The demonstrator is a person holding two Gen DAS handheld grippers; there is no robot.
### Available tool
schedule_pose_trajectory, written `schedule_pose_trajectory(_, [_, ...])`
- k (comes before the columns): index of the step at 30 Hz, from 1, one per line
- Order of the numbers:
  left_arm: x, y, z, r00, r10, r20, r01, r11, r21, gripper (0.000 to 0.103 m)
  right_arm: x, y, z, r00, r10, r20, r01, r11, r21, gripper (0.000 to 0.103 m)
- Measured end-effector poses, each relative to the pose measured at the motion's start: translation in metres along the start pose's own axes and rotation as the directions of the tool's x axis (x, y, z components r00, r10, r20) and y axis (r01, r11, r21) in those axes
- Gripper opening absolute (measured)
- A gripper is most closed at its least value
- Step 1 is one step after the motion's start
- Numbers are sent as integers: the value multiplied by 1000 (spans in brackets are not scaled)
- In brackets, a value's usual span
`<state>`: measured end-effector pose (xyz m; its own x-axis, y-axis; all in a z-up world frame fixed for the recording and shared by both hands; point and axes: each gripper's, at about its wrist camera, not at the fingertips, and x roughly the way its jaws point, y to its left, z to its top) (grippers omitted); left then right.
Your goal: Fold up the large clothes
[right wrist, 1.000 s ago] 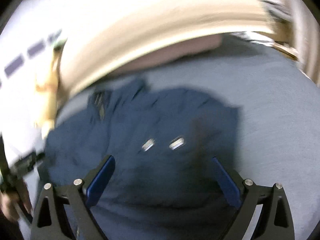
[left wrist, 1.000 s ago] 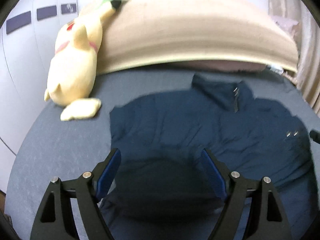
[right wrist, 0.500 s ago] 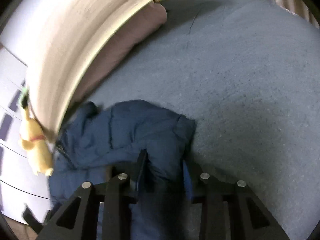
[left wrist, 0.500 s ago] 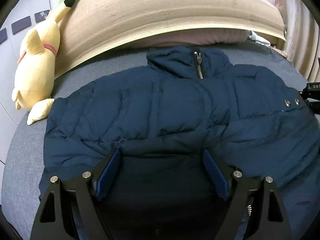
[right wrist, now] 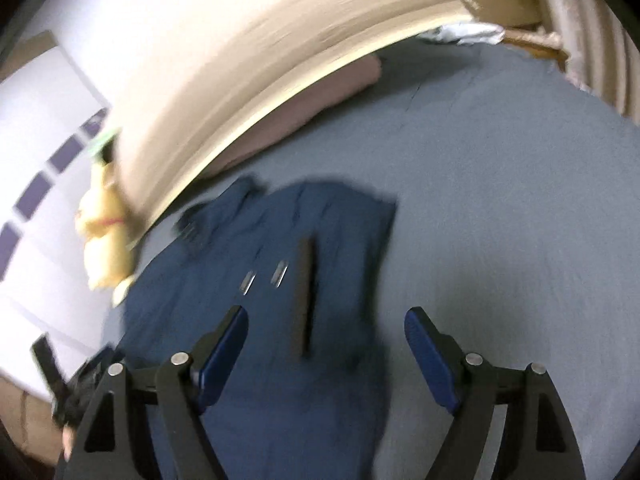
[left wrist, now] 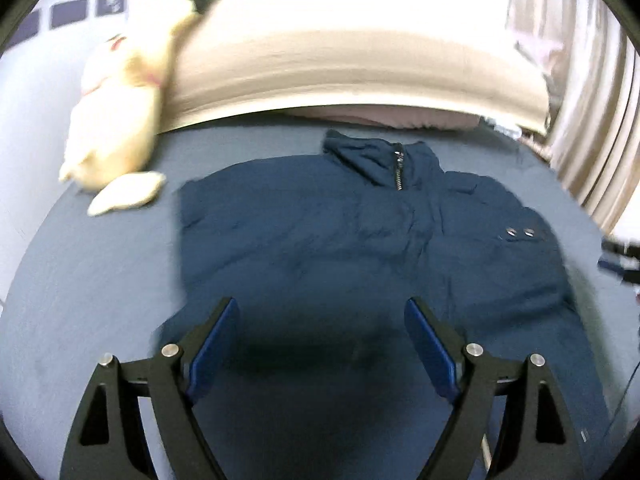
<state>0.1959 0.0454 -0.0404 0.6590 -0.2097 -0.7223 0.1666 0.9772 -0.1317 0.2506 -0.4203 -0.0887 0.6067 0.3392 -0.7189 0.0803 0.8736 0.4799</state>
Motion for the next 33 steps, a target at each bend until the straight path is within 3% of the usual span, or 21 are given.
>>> schedule_pose_trajectory(4, [-63, 56, -61, 1000, -19, -8, 18, 992, -126, 85, -44, -19, -73, 988, 138, -68, -134, 989, 57, 83])
schedule_pose_trajectory(7, [-95, 89, -112, 998, -24, -56, 11, 977, -214, 85, -60, -31, -124, 980, 167, -109, -156, 983, 101, 83])
schedule_pose_trajectory(12, [-121, 101, -179, 988, -81, -135, 35, 948, -315, 85, -71, -49, -195, 962, 223, -155, -193, 963, 188, 83])
schedule_pose_trajectory(15, [-124, 91, -203, 973, -164, -159, 101, 933, -345, 85, -66, -42, -215, 950, 263, -171, -228, 954, 196, 83])
schedule_pose_trajectory(18, [-127, 77, -213, 972, -170, -165, 110, 941, -320, 85, -72, -36, -229, 934, 313, -170, -275, 937, 216, 84])
schedule_pose_trajectory(21, [-131, 71, -215, 963, -221, -153, 161, 930, -330, 85, -79, -34, -237, 923, 352, -157, -315, 923, 220, 84])
schedule_pose_trajectory(23, [-130, 73, -220, 971, -168, -172, 106, 941, -320, 85, -77, -38, -243, 926, 341, -161, -300, 924, 236, 84])
schedule_pose_trajectory(25, [-132, 70, -219, 970, -178, -168, 116, 939, -323, 85, -78, -40, -247, 923, 350, -159, -306, 920, 246, 84])
schedule_pose_trajectory(30, [-134, 62, -225, 949, -268, -165, 198, 915, -351, 85, -84, -32, -248, 907, 398, -140, -360, 903, 234, 82])
schedule_pose_trajectory(33, [-139, 70, -230, 939, -322, -121, 244, 871, -425, 85, -84, -29, -247, 900, 416, -131, -380, 895, 233, 77])
